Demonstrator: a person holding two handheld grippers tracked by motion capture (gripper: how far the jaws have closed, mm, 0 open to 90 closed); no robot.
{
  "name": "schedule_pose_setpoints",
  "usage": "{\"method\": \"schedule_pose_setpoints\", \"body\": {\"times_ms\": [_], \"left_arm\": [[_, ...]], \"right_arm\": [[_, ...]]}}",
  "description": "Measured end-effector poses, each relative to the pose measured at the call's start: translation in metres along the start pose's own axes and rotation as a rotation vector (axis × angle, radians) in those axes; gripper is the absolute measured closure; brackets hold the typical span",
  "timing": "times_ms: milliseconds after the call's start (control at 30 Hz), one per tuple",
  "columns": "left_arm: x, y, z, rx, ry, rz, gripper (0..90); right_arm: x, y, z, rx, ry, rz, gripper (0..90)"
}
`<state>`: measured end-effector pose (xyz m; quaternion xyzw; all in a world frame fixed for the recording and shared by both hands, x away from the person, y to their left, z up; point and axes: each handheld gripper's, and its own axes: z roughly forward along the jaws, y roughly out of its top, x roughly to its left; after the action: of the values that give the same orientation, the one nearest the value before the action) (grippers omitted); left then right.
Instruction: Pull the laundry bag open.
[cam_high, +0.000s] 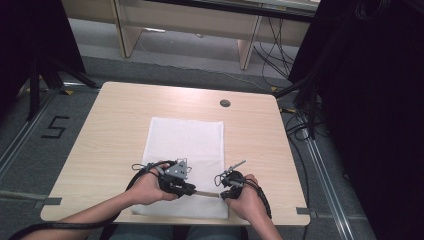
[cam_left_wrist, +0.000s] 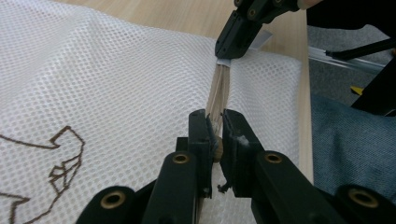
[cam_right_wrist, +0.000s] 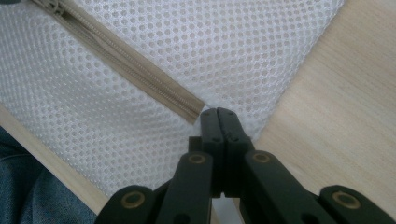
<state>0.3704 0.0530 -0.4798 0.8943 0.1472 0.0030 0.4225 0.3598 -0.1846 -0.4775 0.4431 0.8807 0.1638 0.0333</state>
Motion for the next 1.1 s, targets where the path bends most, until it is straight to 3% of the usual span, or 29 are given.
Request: {"method": "schedule_pose_setpoints", "body": {"times_ms": [33, 233, 267, 467, 533, 567, 700, 767, 800, 833, 967, 1000, 1100], "left_arm": [[-0.0007, -0.0006, -0.0007, -0.001, 0.002, -0.027, 82.0], [-0.0009, -0.0019, -0.0025, -0.001, 0.007, -0.016, 82.0], [-0.0005, -0.002, -0.0031, -0.007, 0.001, -0.025, 82.0], [-0.0004, -0.0032, -0.0041, 0.0, 0.007, -0.018, 82.0], [-0.001, -0.0033, -0.0041, -0.006, 0.003, -0.025, 82.0], [0.0, -0.0032, -0.0052, 0.005, 0.008, -0.005, 82.0], [0.0, -0.0047, -0.0078, 0.003, 0.001, -0.024, 82.0], [0.001, -0.0058, -0.0092, -0.001, 0.005, -0.026, 82.0], [0.0022, -0.006, -0.0093, -0.006, -0.001, -0.012, 82.0], [0.0005, -0.0068, -0.0086, -0.008, 0.001, -0.032, 82.0], [-0.0008, -0.0059, -0.009, -0.004, 0.004, -0.033, 82.0], [-0.0009, -0.0056, -0.0088, -0.004, 0.004, -0.029, 82.0], [-0.0013, -0.006, -0.0091, -0.002, 0.004, -0.031, 82.0]], "right_arm": [[0.0005, 0.0, -0.0004, 0.004, 0.0, 0.009, 90.0], [-0.0018, 0.0004, 0.0011, -0.015, 0.005, -0.034, 90.0], [0.0, 0.0, 0.0002, -0.001, 0.001, -0.002, 90.0], [-0.0014, 0.0003, 0.001, -0.009, 0.006, -0.024, 90.0], [-0.0005, -0.0001, 0.0004, -0.004, 0.002, -0.008, 90.0], [-0.0004, -0.0001, 0.0004, -0.004, 0.002, -0.007, 90.0], [0.0003, -0.0001, -0.0001, 0.002, -0.004, 0.001, 90.0], [-0.0014, 0.0004, 0.0008, -0.014, 0.007, -0.03, 90.0], [-0.0001, -0.0001, 0.0002, -0.001, 0.002, -0.004, 90.0], [-0.0001, -0.0001, 0.0002, -0.001, 0.002, -0.004, 90.0], [-0.0014, 0.0001, 0.0008, -0.007, 0.002, -0.027, 90.0], [0.0002, -0.0001, 0.0, 0.003, -0.004, -0.003, 90.0], [-0.0001, -0.0002, -0.0001, 0.003, -0.003, 0.001, 90.0]]}}
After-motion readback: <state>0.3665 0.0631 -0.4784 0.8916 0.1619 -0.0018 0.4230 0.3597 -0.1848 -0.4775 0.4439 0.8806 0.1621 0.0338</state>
